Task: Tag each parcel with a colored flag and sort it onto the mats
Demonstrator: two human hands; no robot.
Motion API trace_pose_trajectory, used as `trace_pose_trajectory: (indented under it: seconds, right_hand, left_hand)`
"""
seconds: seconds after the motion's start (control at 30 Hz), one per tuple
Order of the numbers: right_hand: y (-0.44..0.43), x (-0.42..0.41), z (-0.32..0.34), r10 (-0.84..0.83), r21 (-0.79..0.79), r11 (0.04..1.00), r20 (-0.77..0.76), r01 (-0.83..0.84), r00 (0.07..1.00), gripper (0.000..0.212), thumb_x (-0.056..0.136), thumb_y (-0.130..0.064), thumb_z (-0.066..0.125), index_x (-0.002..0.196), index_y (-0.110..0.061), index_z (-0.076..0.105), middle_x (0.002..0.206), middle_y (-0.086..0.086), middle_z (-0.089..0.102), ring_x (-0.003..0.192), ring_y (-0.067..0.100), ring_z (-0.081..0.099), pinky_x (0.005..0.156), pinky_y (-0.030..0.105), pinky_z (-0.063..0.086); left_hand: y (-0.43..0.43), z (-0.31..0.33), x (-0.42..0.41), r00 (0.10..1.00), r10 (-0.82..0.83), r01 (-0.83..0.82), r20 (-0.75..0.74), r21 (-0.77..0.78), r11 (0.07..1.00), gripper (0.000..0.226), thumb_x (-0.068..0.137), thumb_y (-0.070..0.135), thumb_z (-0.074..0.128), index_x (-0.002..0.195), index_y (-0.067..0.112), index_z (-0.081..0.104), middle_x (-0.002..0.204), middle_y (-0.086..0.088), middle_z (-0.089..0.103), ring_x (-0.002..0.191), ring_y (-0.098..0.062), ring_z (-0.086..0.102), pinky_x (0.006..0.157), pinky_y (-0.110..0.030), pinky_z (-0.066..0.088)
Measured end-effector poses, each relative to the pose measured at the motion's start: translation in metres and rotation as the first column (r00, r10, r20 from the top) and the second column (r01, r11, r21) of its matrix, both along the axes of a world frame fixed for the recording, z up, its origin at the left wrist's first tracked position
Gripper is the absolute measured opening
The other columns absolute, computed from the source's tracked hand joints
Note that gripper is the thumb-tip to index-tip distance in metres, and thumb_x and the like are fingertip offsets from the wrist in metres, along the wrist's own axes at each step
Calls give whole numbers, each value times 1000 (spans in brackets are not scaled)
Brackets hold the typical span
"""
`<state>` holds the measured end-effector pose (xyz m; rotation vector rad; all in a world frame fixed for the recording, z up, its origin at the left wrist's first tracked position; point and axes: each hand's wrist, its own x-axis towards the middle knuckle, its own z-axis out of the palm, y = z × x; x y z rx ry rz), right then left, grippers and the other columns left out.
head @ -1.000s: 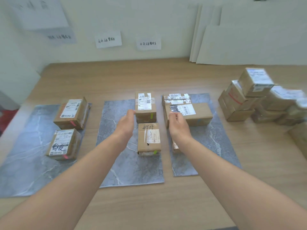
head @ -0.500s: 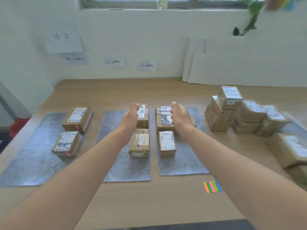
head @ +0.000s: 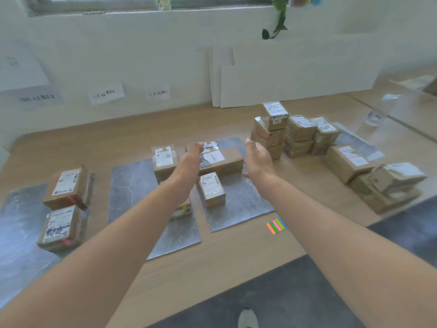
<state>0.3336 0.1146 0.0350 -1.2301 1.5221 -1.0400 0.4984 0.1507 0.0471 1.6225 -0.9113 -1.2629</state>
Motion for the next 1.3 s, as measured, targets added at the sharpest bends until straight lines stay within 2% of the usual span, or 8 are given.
trace_pose_trajectory:
  seconds: [0.17,0.4,0.5,0.63,0.77,0.93,1.07,1.3]
  right_hand:
    - [18,-37,9,-72,-30,997,-3,71,997,43,105,-50,35,111,-15,59,89,-2,53,92,17,56,98,55,53]
    - [18,-111,2,-155,-26,988,4,155,988,34,101,-52,40,91,-25,57,87,-5,55,90,17,57,97,57,53]
    - [19,-150,-4,-158,-5,987,17,158,987,29,103,-49,41,98,-26,57,91,-8,56,99,21,61,98,55,53]
    - [14,-214,-13,-168,-8,986,15,168,986,27,104,-45,41,105,-23,56,91,-12,55,108,24,63,99,53,52]
    - [-2,-278,-24,-186,6,982,4,186,982,23,104,-46,41,98,-29,55,92,-10,57,100,17,60,100,53,52]
    - [-14,-353,-29,-200,9,980,14,200,980,36,105,-45,40,124,-21,59,91,-18,51,110,23,61,102,52,50]
    - [-27,-402,-42,-244,44,969,-3,243,970,22,103,-48,38,107,-32,53,96,-19,55,107,21,60,101,52,51]
    - [-69,-459,-60,-331,102,939,11,328,943,40,93,-56,38,110,-29,62,106,-11,63,103,15,59,98,50,52]
  left_hand:
    - [5,10,-38,996,-90,90,3,-23,996,47,100,51,38,138,27,54,143,-4,50,132,-25,48,114,-47,38]
    - [-4,13,-114,980,-196,196,30,-19,980,46,99,53,38,133,28,57,134,-6,55,123,-29,53,111,-44,40]
    - [-9,7,-155,974,-228,228,2,-9,974,49,100,51,37,139,26,54,125,-2,51,117,-25,50,103,-38,41]
    - [-22,-3,-219,967,-253,254,-15,11,967,50,100,53,38,138,27,54,132,-2,52,121,-22,50,110,-42,41]
    - [-34,-9,-284,966,-257,258,-27,28,966,47,100,53,38,135,27,57,134,-2,52,126,-26,49,113,-45,39]
    - [-54,-20,-361,964,-264,266,-41,64,962,49,100,52,38,136,25,57,123,-1,53,127,-28,50,111,-45,41]
    - [-68,-32,-408,951,-306,309,-52,94,946,45,99,53,40,131,28,59,125,-2,55,123,-27,52,111,-45,42]
    - [-118,-51,-469,927,-367,375,-76,142,916,45,99,53,39,131,29,59,130,-3,55,121,-26,52,110,-44,42]
